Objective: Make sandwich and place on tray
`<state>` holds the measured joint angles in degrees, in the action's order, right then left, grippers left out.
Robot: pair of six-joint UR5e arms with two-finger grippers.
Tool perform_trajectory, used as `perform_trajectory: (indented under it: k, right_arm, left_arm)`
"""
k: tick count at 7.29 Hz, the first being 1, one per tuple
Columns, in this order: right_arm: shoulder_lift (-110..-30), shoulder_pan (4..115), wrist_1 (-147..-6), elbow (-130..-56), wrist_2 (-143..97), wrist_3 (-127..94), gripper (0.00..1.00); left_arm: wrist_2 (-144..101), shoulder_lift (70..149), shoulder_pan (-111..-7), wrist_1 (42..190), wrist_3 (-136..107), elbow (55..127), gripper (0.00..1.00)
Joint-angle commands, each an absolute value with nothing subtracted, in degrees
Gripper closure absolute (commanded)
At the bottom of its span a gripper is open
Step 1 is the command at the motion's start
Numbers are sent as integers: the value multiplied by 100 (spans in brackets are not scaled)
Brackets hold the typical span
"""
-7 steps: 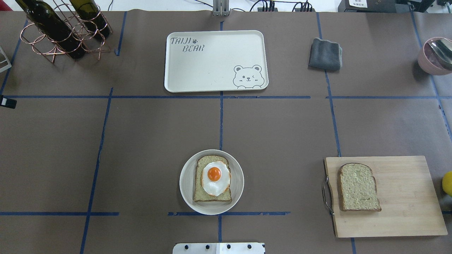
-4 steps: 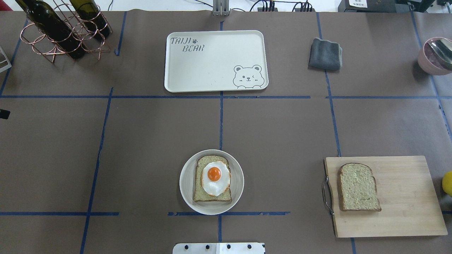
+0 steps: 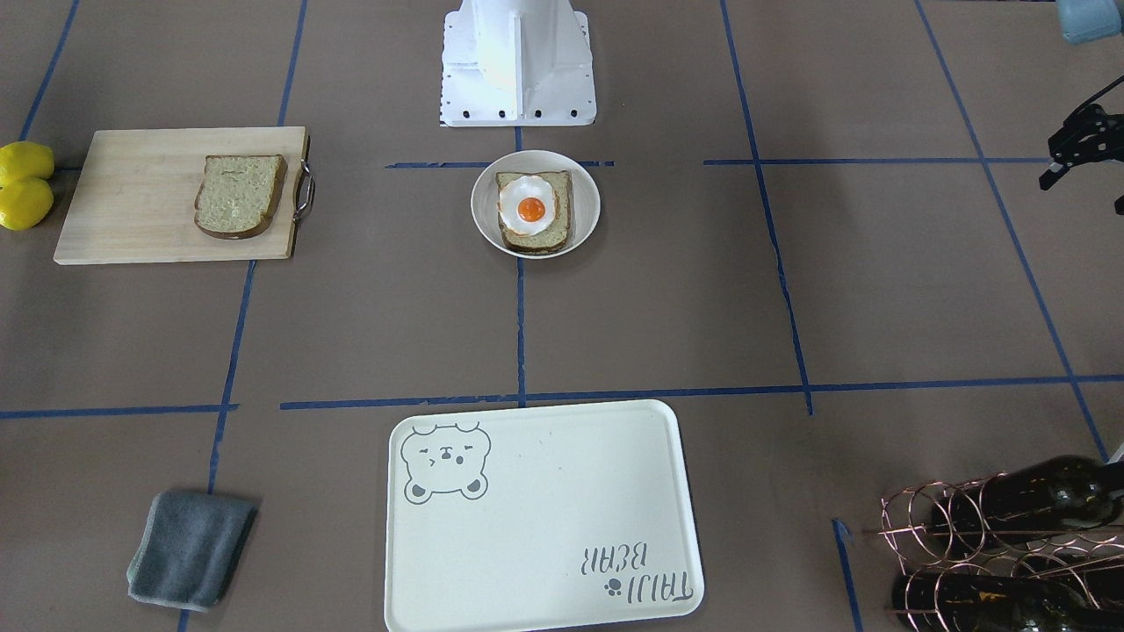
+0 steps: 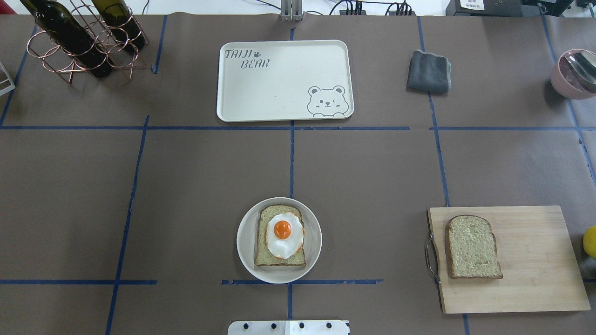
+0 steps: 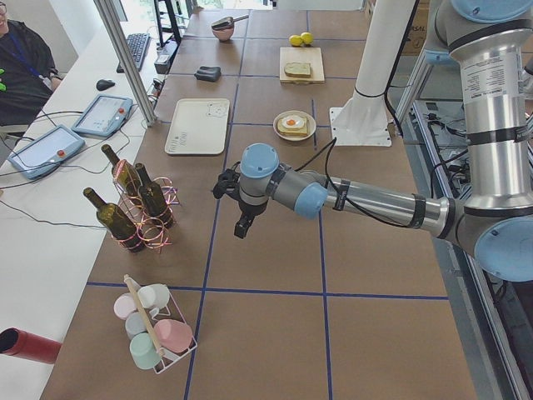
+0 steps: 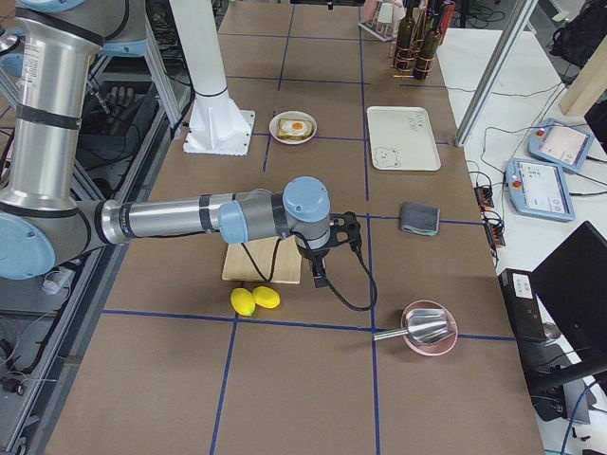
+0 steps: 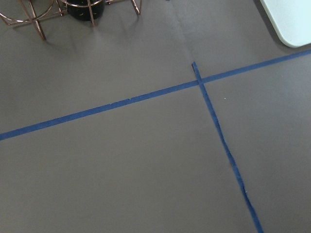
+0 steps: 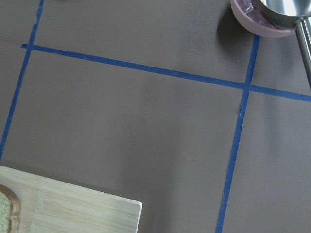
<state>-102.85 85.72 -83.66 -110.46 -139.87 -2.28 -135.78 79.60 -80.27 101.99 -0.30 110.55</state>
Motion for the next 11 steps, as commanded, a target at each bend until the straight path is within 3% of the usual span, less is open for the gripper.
perform_trajectory:
  k: [1,4,5,8,9,11]
  right_arm:
    - [-10283,8167,-7494,-11057,-13949,-1617,0]
    - [-10371,7018,-6165,-11065,-13748,-3510,0]
    - [-10380,6535,-5752,-11083,-13433,-4116,0]
    - [-10818,4577,-4187,-11249,-12107,-6041,1]
    - [-10967,3787,-4184,-11563,-11346,-6595,4]
    - [-11152,2860,-4175,-11725,-10568,-7222,30]
  left_arm:
    - [-13483,8086,-8585,9231,675,11039,0]
    - [-13482,8034,-8666,8731,800,11021,0]
    - [-13482,8112,-8701,7884,800,11030,0]
    - [-13474,8121,-8798,7690,791,11022,0]
    - [-13474,8112,-8807,7690,791,11030,0]
    - [-13474,8121,-8798,7690,782,11048,0]
